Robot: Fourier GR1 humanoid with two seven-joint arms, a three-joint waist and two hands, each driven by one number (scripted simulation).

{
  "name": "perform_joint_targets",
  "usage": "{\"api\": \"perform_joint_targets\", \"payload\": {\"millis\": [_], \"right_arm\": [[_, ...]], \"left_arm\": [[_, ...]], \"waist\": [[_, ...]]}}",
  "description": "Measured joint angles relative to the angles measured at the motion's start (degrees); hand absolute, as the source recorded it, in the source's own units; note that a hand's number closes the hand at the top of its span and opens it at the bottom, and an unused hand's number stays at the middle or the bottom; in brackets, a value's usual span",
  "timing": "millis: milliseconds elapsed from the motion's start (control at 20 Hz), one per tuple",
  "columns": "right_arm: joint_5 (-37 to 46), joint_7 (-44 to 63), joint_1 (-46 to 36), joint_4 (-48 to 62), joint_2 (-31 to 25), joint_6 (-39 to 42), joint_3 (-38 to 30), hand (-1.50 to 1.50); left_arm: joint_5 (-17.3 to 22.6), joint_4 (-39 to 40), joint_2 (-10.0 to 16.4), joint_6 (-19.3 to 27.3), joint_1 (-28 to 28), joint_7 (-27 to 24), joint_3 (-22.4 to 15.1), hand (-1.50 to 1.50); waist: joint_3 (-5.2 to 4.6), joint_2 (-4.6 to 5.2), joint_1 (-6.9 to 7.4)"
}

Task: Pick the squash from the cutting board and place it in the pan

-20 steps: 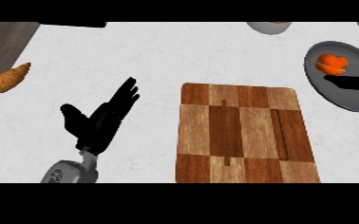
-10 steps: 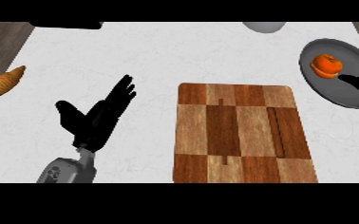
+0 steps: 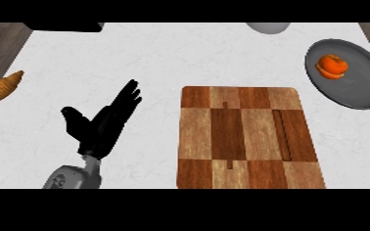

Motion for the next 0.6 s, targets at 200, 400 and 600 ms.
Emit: {"api": "perform_joint_targets", "payload": {"millis": [200,400,600], "right_arm": [[-0.40,-2.90,2.84,0.09,-1.95,5.47,-0.41,-1.50],[-0.06,-3.91,5.34,-0.33,-2.94,7.26,-0.09,-1.50],[0.18,-4.15,6.82,-0.87,-3.38,8.16,0.20,-1.50]], "left_arm": [[-0.07,-0.04,-0.03,-0.11,0.53,-0.49,0.35,0.00],[0.04,-0.24,0.12,-0.24,0.52,-0.11,0.77,0.00],[0.27,-0.11,0.36,-0.81,0.66,-0.09,1.26,0.00]], "waist": [[-0.01,-0.14,-0.11],[0.00,-0.28,-0.23],[-0.04,-0.42,-0.37]]}}
